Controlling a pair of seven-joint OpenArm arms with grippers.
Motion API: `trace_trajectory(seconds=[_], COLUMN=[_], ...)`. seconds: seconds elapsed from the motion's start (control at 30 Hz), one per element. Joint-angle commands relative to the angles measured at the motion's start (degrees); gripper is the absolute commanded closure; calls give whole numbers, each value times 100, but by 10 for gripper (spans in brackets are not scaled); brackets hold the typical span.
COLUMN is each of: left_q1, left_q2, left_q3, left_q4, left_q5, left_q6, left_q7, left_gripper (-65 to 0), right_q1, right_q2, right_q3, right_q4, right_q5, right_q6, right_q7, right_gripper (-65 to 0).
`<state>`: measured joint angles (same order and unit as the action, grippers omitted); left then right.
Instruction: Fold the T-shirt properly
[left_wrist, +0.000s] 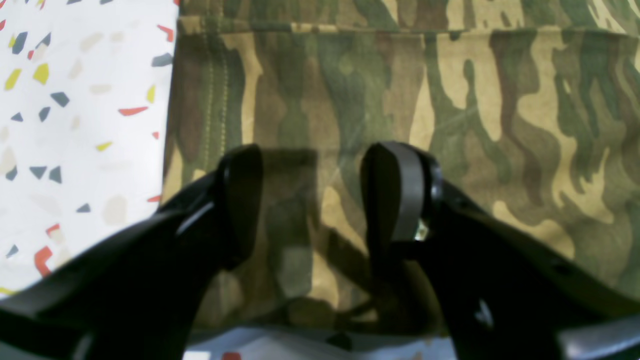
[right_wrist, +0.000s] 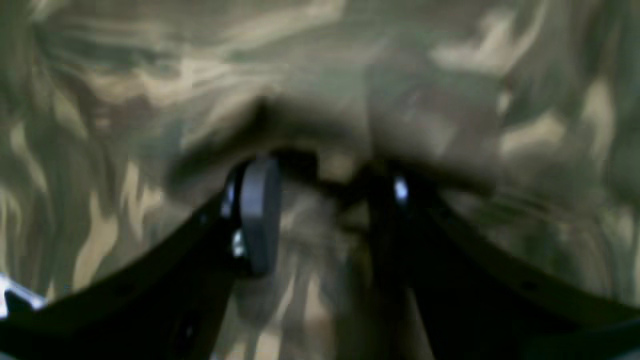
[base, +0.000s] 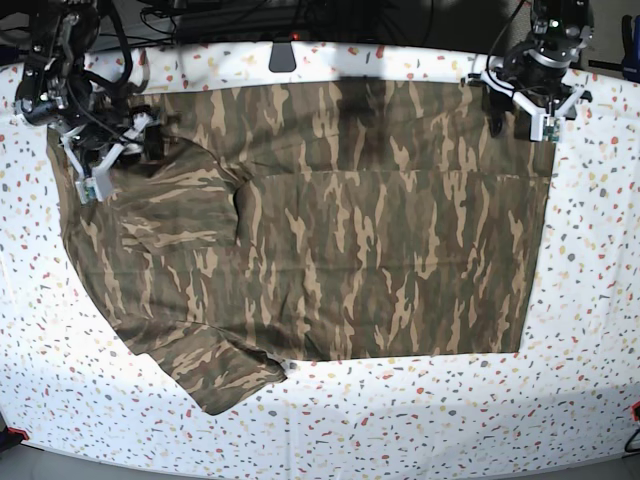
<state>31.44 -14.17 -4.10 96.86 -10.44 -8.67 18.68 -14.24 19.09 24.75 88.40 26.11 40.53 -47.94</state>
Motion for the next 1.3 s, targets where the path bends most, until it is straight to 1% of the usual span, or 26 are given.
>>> trace_trajectory(seconds=[0.0, 0.07, 0.17, 0.3, 0.43, 0.63, 1.0, 1.27], left_q1=[131, 243, 437, 575, 605, 802, 1187, 1235], left_q2=[-63, -114, -142, -142, -142, -142, -142, -142], left_q3=[7, 7, 7, 7, 7, 7, 7, 4], left_q4=[-46, -44, -46, -44, -44, -39, -28, 219], left_q5=[15, -13, -11, -11, -11, -11, -9, -2], left_q6=[28, 28, 28, 28, 28, 28, 28, 28], left_q7=[579, 643, 616, 621, 791, 837, 907, 863], left_gripper=[-341, -341, -341, -341, -341, -341, -341, -341], right_q1=[44, -20, -258, -605, -892, -1233, -1355, -1353], right_q2=[61, 59, 79, 76, 76, 79, 76, 76], right_q3=[2, 2, 4, 4, 4, 4, 4, 4], right_q4=[-153, -282, -144, 199, 492, 787, 1220, 1414], right_q5=[-149, -39, 133, 131, 131, 131, 131, 136], right_q6=[-53, -53, -53, -53, -53, -53, -53, -53], right_q7=[-195, -306, -376, -417, -463, -608, -883, -879], right_gripper=[-267, -267, -267, -267, -267, -267, -267, -267])
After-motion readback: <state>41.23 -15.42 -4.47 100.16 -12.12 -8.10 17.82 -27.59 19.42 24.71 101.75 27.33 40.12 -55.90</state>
